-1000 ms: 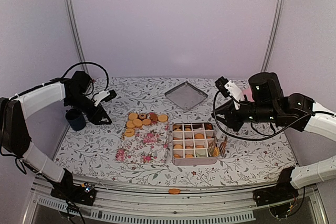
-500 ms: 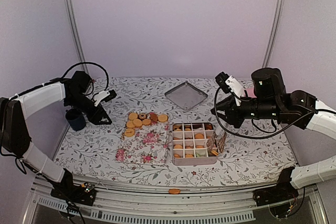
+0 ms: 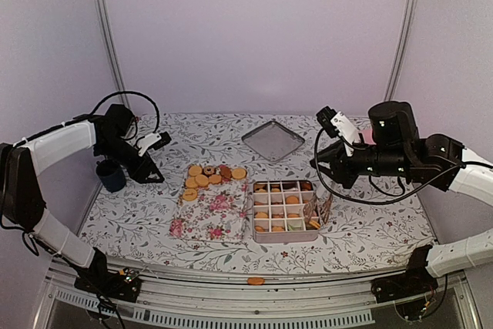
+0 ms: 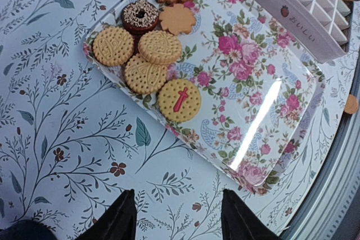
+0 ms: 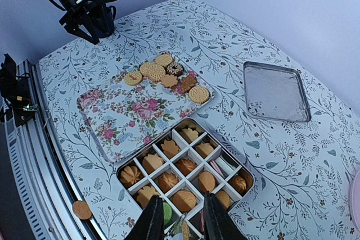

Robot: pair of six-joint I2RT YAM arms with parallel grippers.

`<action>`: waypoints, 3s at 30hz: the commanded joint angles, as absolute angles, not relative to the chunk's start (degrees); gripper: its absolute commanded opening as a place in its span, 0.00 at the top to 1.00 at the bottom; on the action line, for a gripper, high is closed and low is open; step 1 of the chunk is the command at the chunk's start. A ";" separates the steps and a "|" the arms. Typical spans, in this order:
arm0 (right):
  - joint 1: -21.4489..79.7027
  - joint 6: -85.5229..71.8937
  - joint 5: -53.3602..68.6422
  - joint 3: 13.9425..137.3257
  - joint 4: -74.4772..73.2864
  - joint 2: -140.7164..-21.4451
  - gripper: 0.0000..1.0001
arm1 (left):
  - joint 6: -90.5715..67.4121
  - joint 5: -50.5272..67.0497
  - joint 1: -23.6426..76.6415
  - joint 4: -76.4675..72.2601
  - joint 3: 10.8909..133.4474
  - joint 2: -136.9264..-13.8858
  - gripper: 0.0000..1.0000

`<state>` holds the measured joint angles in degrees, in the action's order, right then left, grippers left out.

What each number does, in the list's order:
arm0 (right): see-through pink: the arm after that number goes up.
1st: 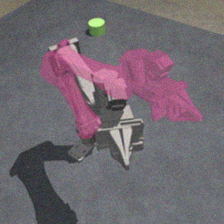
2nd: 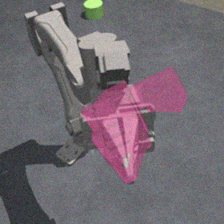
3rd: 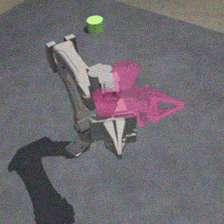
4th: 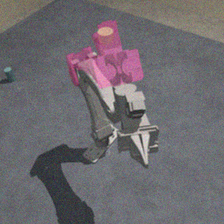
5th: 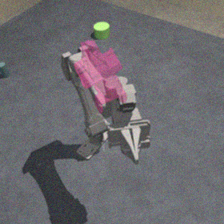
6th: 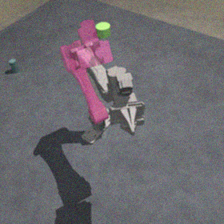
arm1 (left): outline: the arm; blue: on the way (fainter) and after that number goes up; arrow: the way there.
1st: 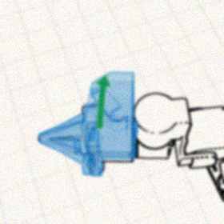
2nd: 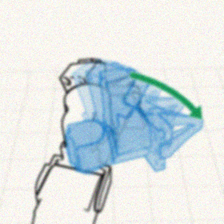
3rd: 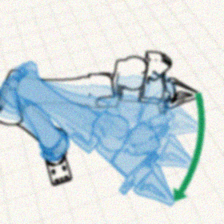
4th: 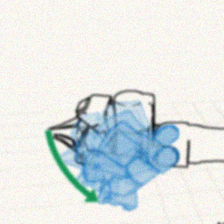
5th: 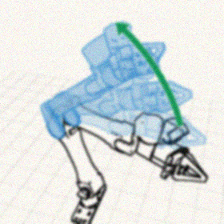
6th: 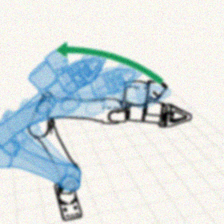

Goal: Pack the cookies
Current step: Adjust the fake cookies on the plate.

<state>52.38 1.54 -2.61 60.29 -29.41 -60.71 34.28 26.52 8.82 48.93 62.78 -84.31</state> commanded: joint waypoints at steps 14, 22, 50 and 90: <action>52.12 1.25 -3.69 58.74 -27.51 -61.69 1.00 | 34.80 27.18 8.29 49.71 62.58 -83.61 0.48; 51.00 0.27 0.46 63.50 -26.55 -58.75 0.99 | 34.85 27.23 8.26 49.72 62.54 -83.43 0.48; 50.21 -1.86 -3.75 57.13 -28.30 -57.25 1.00 | 34.72 27.38 8.29 49.85 62.80 -83.57 0.48; 49.49 -3.62 -1.81 62.16 -27.01 -57.83 0.92 | 35.07 27.48 8.33 49.50 61.57 -83.19 0.48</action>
